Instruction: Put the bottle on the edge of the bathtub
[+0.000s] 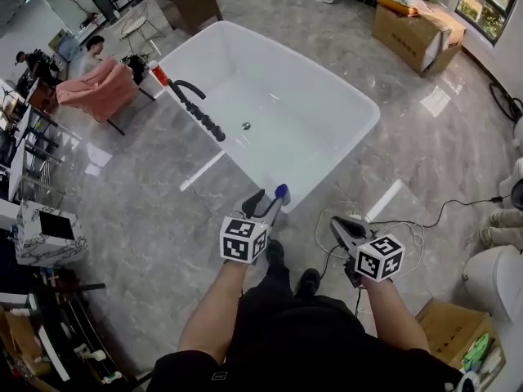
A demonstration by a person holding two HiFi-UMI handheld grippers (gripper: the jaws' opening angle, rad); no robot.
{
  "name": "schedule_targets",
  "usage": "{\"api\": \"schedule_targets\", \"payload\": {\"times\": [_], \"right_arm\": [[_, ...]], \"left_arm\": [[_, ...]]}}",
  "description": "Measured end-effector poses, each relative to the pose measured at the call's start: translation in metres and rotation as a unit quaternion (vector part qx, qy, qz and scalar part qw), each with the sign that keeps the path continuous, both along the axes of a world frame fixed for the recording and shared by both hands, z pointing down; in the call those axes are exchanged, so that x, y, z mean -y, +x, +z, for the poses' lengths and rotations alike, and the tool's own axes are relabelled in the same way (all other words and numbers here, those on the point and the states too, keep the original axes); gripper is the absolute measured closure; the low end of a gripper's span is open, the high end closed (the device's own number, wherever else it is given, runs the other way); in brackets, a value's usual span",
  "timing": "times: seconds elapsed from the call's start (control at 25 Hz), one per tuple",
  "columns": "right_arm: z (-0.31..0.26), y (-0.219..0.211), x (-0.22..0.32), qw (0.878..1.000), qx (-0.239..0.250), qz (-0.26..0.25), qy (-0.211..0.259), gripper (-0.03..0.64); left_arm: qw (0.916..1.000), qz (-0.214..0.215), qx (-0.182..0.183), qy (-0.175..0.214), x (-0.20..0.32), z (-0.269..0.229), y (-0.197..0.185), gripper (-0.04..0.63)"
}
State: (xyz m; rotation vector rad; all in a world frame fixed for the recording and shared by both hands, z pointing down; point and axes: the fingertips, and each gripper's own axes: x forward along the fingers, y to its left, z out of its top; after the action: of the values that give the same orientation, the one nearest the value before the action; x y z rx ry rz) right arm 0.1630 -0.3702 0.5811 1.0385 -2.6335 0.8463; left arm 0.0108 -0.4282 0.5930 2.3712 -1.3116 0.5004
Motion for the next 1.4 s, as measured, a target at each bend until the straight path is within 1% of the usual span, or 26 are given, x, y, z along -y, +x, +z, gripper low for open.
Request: {"api": "schedule_targets", "payload": {"times": [0.12, 0.28, 0.48, 0.56, 0.72, 0.88, 1.08, 1.24, 1.4], "right_arm": [[-0.01, -0.006, -0.005, 1.0, 0.01, -0.016, 0.011, 0.604], [-0.028, -0.01, -0.007, 0.999, 0.026, -0.024, 0.029, 0.604], [-0.046, -0.014, 0.002, 0.998, 0.038, -0.017, 0.038, 0.604], [-0.054, -0.017, 0.004, 0.998, 0.044, -0.012, 0.039, 0.604], [-0.063, -0.029, 0.015, 0.998, 0.039, -0.002, 0.047, 0.604], [-0.069, -0.062, 0.021, 0.998, 0.036, -0.014, 0.058, 0.604], [-0.086, -0.099, 0.026, 0.996, 0.028, -0.028, 0.081, 0.604], [-0.096, -0.11, 0.036, 0.995, 0.007, -0.019, 0.1, 0.604], [-0.118, -0.112, 0.04, 0.99, -0.011, -0.008, 0.143, 0.605]], "left_arm": [[0.9998, 0.006, 0.006, 0.02, -0.017, -0.027, -0.004, 0.41], [0.9987, 0.017, 0.036, 0.032, -0.034, -0.045, -0.01, 0.41], [0.9984, -0.009, 0.025, 0.049, -0.027, -0.069, -0.032, 0.411], [0.9981, -0.013, 0.029, 0.053, -0.025, -0.074, -0.04, 0.411], [0.9982, -0.012, 0.034, 0.049, -0.016, -0.079, -0.058, 0.411], [0.9982, -0.013, 0.025, 0.054, -0.013, -0.087, -0.082, 0.411], [0.9979, -0.013, -0.001, 0.063, -0.009, -0.095, -0.111, 0.421], [0.9967, -0.016, -0.011, 0.079, -0.005, -0.112, -0.134, 0.437], [0.9944, -0.031, -0.024, 0.098, 0.0, -0.129, -0.158, 0.456]]}}
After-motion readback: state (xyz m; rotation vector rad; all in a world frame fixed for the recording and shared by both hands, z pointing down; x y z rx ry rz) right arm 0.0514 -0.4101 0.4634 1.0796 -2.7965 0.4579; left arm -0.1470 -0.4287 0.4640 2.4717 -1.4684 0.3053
